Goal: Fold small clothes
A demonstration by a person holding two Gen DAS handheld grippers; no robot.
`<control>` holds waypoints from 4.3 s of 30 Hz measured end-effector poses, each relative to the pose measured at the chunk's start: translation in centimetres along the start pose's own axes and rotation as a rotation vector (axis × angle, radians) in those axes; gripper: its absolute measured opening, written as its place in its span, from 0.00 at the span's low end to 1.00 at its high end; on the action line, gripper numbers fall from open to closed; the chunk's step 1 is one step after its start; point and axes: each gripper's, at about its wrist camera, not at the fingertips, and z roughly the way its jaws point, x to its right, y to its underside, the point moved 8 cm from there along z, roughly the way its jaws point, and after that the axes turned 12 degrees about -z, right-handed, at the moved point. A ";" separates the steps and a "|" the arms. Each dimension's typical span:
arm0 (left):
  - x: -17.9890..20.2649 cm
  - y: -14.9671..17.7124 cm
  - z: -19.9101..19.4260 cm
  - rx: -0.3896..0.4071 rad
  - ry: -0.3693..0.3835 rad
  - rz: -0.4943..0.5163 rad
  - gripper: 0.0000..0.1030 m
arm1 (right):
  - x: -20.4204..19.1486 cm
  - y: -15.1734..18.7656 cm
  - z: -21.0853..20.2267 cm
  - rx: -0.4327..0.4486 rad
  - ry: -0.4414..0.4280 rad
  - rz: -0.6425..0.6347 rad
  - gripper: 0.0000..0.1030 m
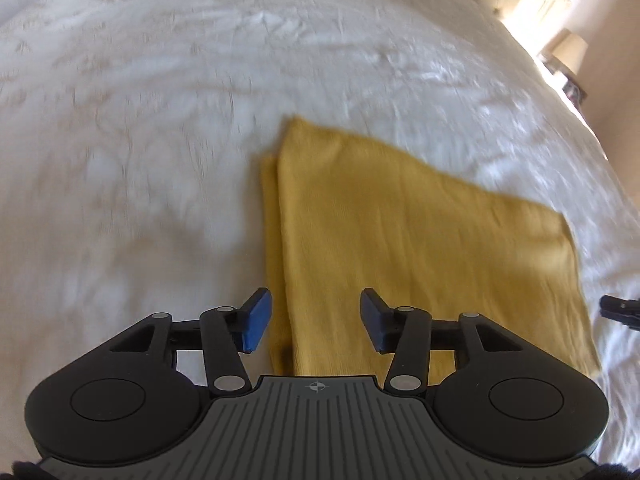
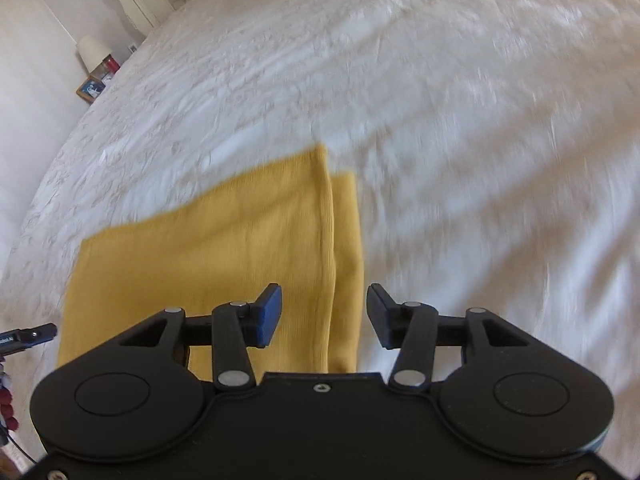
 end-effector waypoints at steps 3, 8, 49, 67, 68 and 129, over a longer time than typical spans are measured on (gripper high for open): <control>0.0 2.0 -0.4 -0.022 0.003 -0.013 0.46 | -1.1 2.2 -0.3 -0.027 -0.009 -0.004 0.55; 0.0 2.7 -0.5 -0.013 0.020 -0.037 0.46 | -2.1 3.4 -0.2 -0.037 -0.022 -0.030 0.55; -1.8 4.8 0.0 -0.186 0.046 0.067 0.04 | -0.9 4.4 0.1 -0.161 0.006 -0.087 0.10; 6.6 0.6 -1.7 0.016 -0.049 0.096 1.00 | -2.1 1.8 -0.3 -0.086 0.110 -0.083 0.99; 7.6 0.4 -1.0 0.013 -0.052 0.098 1.00 | -2.3 1.5 0.0 -0.086 0.111 -0.086 0.99; 13.5 -2.7 13.9 -0.196 -0.336 0.119 1.00 | -0.1 -2.0 8.5 -0.126 -0.402 0.070 0.80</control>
